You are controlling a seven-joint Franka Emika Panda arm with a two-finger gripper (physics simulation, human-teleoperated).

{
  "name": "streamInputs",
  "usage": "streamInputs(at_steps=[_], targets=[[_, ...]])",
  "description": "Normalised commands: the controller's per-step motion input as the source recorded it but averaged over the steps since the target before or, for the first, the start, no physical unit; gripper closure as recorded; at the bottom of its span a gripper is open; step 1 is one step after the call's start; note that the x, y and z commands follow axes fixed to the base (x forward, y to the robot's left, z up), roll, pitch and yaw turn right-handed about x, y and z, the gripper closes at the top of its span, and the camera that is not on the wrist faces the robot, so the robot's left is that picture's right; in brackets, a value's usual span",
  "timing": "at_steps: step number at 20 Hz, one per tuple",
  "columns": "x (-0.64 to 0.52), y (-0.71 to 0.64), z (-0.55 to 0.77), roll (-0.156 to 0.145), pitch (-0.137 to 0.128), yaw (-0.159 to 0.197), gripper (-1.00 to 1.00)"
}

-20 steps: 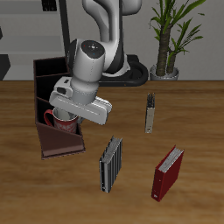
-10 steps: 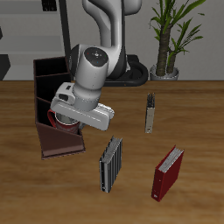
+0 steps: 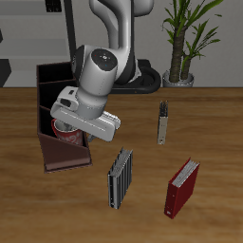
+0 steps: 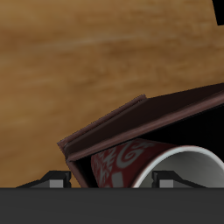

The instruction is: Place the red mug into the right desk caddy's left compartment and place the red book into the right desk caddy's front compartment

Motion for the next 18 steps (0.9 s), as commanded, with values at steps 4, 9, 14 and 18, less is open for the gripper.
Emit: streamInputs(at_steps=[4,9,14,18], targets=[[-0.04,-0.04,0.25,-0.018,-0.047,0.011,-1.0],[-0.13,-0.01,0.46,-0.026,-0.068,0.014,-1.0],[-0.14,-0.01,0.42,0.008,-0.042,-0.023,-1.0],[-0.4,0.17,0.4,0.092,-0.106,0.049,-1.0]])
